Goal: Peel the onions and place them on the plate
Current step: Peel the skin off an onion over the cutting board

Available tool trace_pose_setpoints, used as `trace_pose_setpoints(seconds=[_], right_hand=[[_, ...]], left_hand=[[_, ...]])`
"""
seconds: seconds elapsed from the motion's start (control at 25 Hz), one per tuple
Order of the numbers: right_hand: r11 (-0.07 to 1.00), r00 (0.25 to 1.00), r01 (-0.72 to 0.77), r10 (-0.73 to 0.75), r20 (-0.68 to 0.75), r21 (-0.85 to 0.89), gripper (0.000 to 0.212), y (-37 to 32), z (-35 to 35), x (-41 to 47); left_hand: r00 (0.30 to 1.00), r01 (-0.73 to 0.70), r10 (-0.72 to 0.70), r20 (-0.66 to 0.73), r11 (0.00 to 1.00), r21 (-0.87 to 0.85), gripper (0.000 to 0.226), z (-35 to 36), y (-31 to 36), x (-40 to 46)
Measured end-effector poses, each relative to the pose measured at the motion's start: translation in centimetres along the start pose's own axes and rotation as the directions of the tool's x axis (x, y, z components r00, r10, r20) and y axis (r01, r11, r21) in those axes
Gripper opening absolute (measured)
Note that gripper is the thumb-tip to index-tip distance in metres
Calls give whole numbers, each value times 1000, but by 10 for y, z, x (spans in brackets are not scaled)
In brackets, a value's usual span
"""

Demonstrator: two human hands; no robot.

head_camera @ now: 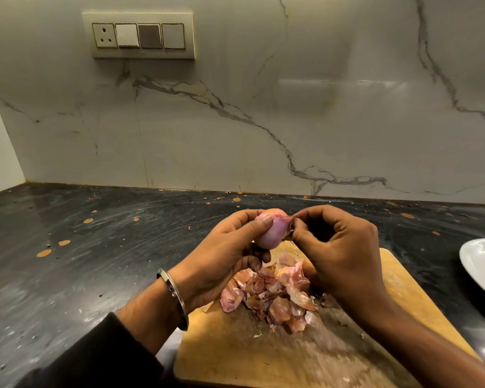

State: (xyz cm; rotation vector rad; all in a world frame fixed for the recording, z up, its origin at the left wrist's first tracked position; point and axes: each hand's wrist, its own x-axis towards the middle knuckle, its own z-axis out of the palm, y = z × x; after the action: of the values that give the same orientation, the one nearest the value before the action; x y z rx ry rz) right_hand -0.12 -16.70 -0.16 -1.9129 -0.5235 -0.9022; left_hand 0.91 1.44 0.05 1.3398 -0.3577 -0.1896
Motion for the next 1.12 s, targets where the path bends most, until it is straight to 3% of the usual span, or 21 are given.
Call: trace_pose_setpoints(seconds=[0.24, 0.44, 0.56, 0.88, 1.12], right_hand=[[997, 998, -65, 65, 10, 39, 15, 1, -1, 3], [973, 980, -153, 126, 153, 175, 18, 0, 1, 4], [983, 972, -113, 80, 219, 142, 39, -1, 1, 4], [963, 990, -127, 110, 84, 238, 18, 5, 3, 1], [981, 993, -115, 116, 1, 154, 28, 5, 6, -3]], left_hand=[[999, -34, 34, 6, 991, 127, 35, 1, -2, -1], [999, -27, 34, -40, 988, 152, 32, 0, -3, -2], [998, -49, 53, -17, 985, 167, 37, -1, -2, -2], [992, -54, 75, -102, 979, 194, 61, 1, -1, -2], [992, -53, 70, -100, 985, 166, 65, 3, -6, -1]])
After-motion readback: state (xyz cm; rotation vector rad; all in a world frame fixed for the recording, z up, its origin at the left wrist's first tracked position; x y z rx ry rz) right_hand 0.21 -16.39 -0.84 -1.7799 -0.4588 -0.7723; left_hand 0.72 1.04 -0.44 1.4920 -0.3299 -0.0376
